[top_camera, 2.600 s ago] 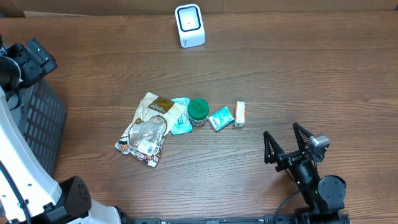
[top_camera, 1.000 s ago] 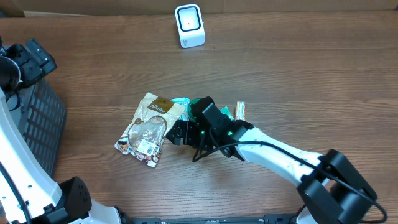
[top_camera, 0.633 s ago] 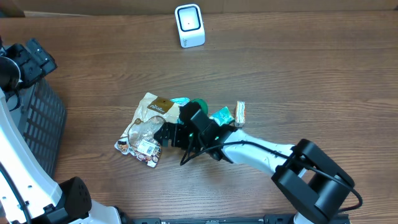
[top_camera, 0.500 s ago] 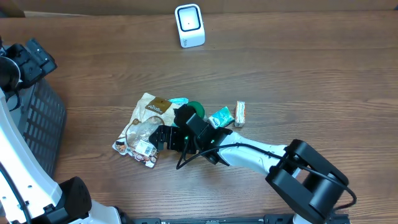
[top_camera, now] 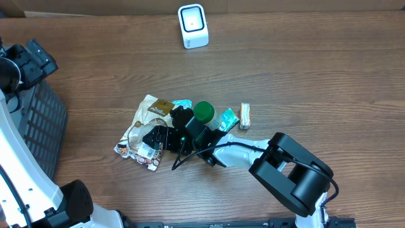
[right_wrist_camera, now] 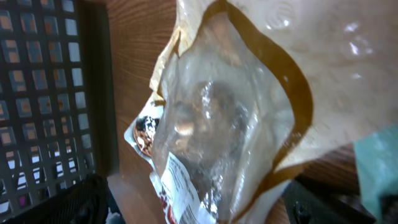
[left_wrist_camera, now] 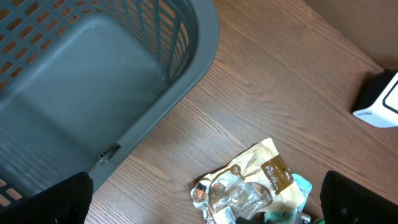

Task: Scan the item barcode
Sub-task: 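Reach the right gripper to the Pantree bag and grasp its label, then lift the Pantree bag with the right gripper and move it right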

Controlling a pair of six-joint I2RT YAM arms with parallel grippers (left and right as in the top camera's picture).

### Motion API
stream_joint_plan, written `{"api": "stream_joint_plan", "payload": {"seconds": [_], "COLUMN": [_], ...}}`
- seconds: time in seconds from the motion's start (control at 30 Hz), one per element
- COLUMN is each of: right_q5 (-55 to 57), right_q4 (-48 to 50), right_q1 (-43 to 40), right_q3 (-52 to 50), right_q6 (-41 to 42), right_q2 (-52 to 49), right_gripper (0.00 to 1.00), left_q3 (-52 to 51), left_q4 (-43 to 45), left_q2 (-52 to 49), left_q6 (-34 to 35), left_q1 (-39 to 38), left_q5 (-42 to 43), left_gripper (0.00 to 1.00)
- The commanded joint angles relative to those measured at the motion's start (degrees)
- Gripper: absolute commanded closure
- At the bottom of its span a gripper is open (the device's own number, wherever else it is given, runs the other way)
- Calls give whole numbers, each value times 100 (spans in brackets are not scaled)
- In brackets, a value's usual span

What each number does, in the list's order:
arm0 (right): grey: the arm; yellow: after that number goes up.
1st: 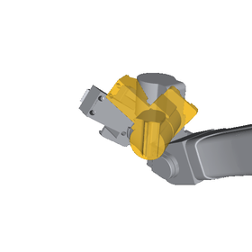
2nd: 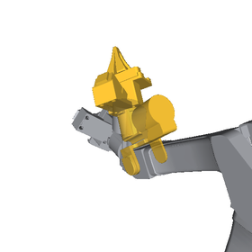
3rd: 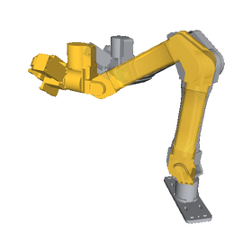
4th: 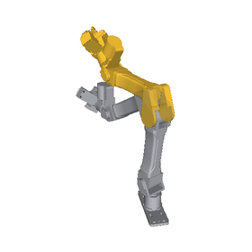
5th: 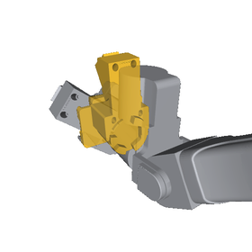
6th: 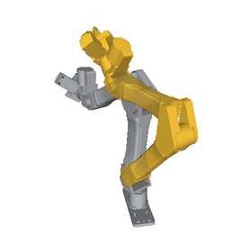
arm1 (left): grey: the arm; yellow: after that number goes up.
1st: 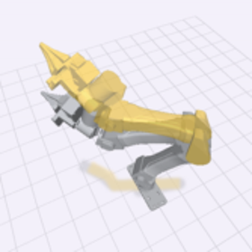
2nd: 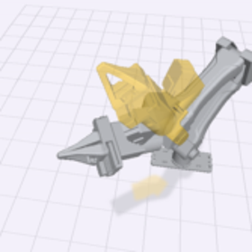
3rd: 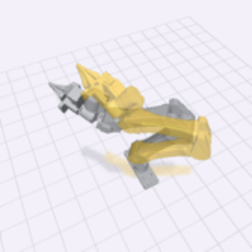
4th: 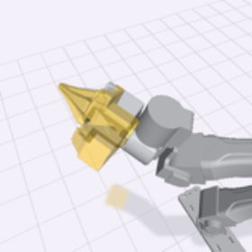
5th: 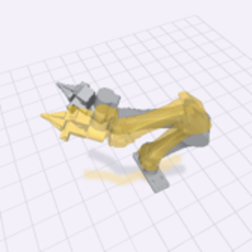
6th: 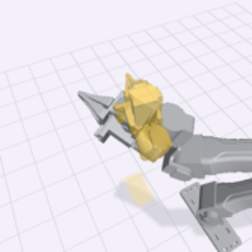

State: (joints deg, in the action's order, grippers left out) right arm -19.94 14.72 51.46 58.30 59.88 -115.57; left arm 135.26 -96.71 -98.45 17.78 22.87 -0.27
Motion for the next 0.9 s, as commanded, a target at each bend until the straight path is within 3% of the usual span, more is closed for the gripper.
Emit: {"api": "stream_joint_plan", "payload": {"seconds": [0.0,0.27,0.4,0.47,0.57,0.6,0.7,0.87], "right_q5": [579,763,944,903,695,625,597,804], "right_q4": [52,518,658,734,704,675,243,-1178], "right_q1": [35,35,35,35,33,33,22,22], "right_q3": [-90,-90,-85,-57,98,140,323,850], "right_q6": [15,13,-17,-179,-402,-476,-798,-1698], "right_q2": [-385,-695,-745,-745,-732,-719,-518,273], "right_gripper": [7,12,20,38,75,82,96,96], "left_q3": [74,74,74,74,74,74,74,74], "left_q4": [-9,-9,-9,-9,-9,-9,-9,-9], "left_q2": [96,96,96,96,96,96,96,96], "left_q6": [-105,-105,-105,-105,-105,-105,-105,-107], "left_q1": [-2,-2,-2,-2,-2,-2,0,-2], "left_q5": [-33,-33,-33,-33,-33,-33,-35,-35], "left_gripper": [0,0,0,0,0,0,0,1]}}
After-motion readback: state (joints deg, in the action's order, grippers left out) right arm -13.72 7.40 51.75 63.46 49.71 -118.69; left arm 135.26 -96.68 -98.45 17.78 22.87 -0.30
